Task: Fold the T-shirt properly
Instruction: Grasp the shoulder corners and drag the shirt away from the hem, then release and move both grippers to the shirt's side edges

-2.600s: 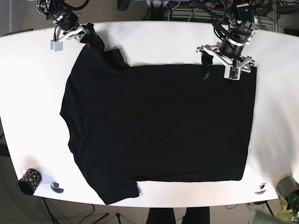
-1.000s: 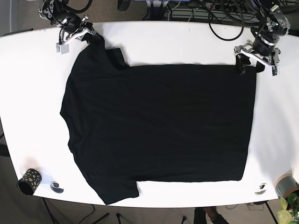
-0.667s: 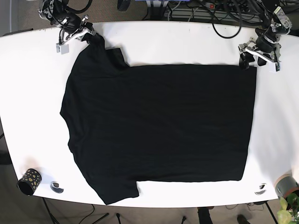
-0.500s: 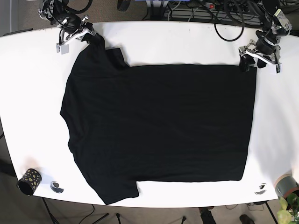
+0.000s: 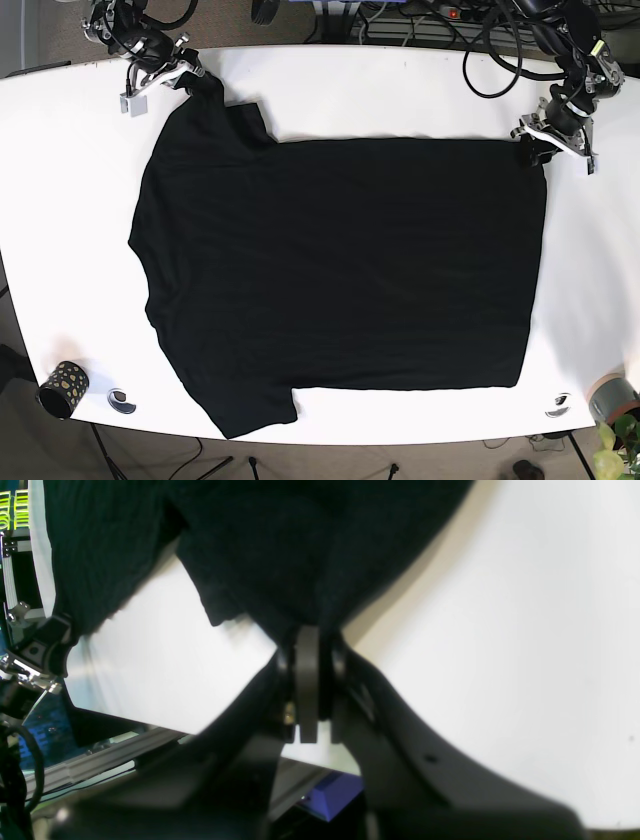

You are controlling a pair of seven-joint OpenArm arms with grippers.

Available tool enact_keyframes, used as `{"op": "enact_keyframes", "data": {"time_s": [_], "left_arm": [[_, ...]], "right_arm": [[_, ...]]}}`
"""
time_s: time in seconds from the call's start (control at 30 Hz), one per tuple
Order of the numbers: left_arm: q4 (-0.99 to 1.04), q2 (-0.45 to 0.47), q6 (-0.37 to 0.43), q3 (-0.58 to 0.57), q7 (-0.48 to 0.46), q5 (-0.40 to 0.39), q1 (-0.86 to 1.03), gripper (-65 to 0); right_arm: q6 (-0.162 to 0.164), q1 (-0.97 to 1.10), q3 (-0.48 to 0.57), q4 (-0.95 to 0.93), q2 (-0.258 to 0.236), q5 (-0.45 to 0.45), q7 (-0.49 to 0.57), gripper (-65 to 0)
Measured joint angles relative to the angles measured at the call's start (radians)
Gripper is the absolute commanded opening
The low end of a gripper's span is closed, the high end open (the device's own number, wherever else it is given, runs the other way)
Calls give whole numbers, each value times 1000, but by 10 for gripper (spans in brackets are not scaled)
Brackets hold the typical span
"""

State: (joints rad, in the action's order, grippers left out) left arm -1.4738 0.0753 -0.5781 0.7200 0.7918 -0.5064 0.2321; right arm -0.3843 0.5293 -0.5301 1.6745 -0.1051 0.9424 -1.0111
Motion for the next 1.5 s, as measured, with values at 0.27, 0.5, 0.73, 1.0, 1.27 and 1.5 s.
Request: {"op": "enact_keyframes", "data": {"time_s": [0.27,0.5,0.73,1.0,1.27,1.5], "left_arm": [[-2,0,1,1,21,18,-13,-650],[-140,-6,5,-36,54,50,59,-650],[-338,-5,3,-113,54,42,159,-650],[-439,-3,-24,-109,56,43,319,-650],[-443,-10,-119,-14,62,58,370,-650],[-444,-21,-119,-22,87,45,267,-650]], "right_arm": [[15,4,-56,50,11,-24,-14,-650],[13,14,-102,126,6,-19,-13,-650],[-21,98,-159,131,6,-15,-16,-650],[-110,214,-215,137,11,-16,-16,-650],[-163,282,-215,262,61,-15,-22,-650],[-164,216,-254,275,55,-23,-22,-650]]}}
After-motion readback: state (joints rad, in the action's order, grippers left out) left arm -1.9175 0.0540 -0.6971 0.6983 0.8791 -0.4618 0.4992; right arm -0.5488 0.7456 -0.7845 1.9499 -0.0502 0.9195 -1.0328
